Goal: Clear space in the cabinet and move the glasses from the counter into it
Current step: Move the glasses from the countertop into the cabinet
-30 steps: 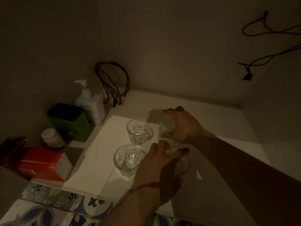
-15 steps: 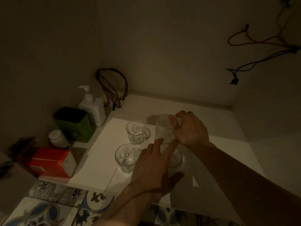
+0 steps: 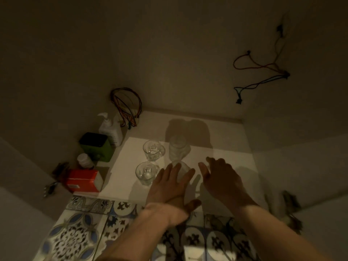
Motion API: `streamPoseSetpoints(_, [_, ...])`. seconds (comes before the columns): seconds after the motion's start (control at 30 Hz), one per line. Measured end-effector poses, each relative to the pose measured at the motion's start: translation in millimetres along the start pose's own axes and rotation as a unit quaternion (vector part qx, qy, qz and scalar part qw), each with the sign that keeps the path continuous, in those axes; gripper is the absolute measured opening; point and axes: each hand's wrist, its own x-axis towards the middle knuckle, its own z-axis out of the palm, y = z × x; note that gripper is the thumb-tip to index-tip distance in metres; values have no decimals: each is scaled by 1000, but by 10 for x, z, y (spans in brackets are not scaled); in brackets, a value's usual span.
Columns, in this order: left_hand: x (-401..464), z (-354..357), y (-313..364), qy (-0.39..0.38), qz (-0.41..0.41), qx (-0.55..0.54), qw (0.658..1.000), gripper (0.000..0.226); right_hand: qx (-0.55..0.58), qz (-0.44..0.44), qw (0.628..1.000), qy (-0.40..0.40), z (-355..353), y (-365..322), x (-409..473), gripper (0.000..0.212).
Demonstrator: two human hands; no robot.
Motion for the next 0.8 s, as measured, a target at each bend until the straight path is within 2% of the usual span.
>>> streamPoseSetpoints(0.07, [-218,-300,143,-55,-5,2,998,87,-23,2,999,-36,-287,-27,-309,59])
streamPoseSetpoints(0.27, [-793,-1574,549,-119,-40,-3,992,87,-35,-11,989,-146,-1580,-354,-1202,53])
streamPoseSetpoints(0.37, [-1072,-2281,733,-152,-54,-17,987,83,-32,4,982,-184,-2356,-652,-1572,59])
streamPoseSetpoints(0.6, [-1659,-3756,1025,-190,-46,-53,979,81,-32,-3,973,-231,-3870,-1185,-2234,57])
streamPoseSetpoints(0.8, [-1952,-4578,1216,-177,-48,-57,981,81,-24,-4,979,-202,-4611,-1436,-2614,48])
